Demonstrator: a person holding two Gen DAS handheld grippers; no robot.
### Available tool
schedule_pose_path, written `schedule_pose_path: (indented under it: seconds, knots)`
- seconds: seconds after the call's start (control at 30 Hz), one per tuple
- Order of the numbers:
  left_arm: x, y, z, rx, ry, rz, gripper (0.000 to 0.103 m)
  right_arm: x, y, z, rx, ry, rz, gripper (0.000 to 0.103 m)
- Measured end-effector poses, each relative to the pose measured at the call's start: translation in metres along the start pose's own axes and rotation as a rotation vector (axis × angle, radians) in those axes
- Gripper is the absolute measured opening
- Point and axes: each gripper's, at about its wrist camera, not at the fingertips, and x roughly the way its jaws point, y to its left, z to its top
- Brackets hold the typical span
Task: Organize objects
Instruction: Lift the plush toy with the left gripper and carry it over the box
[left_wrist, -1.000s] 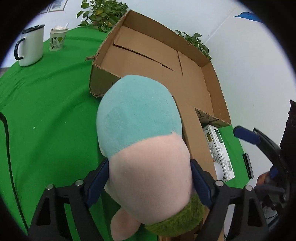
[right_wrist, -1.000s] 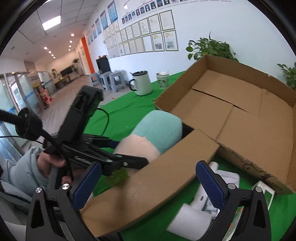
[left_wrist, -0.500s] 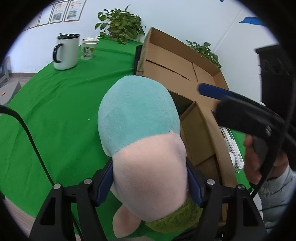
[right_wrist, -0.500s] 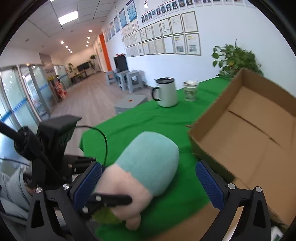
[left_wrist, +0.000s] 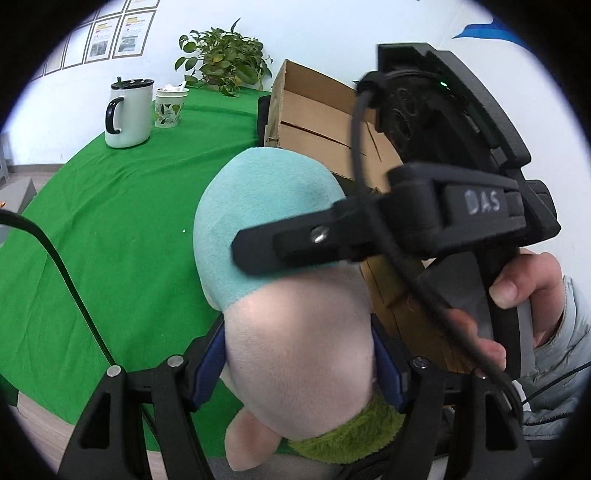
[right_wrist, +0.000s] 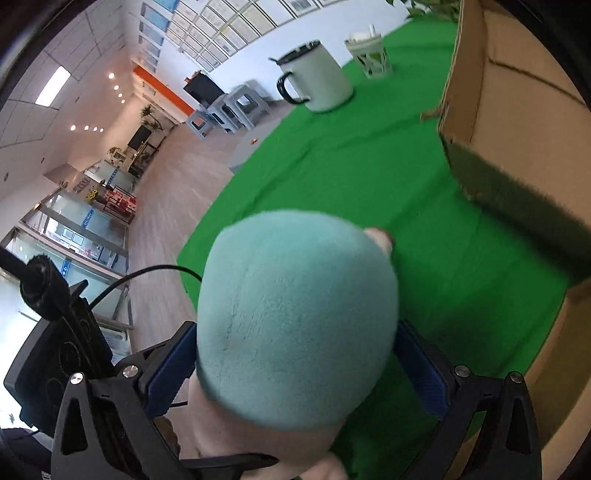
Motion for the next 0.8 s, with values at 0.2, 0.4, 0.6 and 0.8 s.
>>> schedule_pose_path:
  seconds: [0.2,0.4,0.6,0.8]
  knots:
    - [-0.005,-0.010,0.001,0.054,-0.014,0.031,0.068,0.007,0.022,-0.008,0.013,-0.017,-0.066,0.097]
    - [-0.020,-0.026,0.013,0.110,-0.052,0.063,0.068,-0.025,0.029,-0.019,0.006,-0.136,-0.042,0.088]
    - [-0.020,-0.063,0.051,0.218,-0.114,0.035,0.067,-0.094,0.024,-0.023,0.029,-0.315,-0.081,0.080]
    - [-0.020,-0.113,0.102,0.368,-0.247,-0.041,0.067,-0.192,0.023,-0.021,0.029,-0.543,-0.176,0.076]
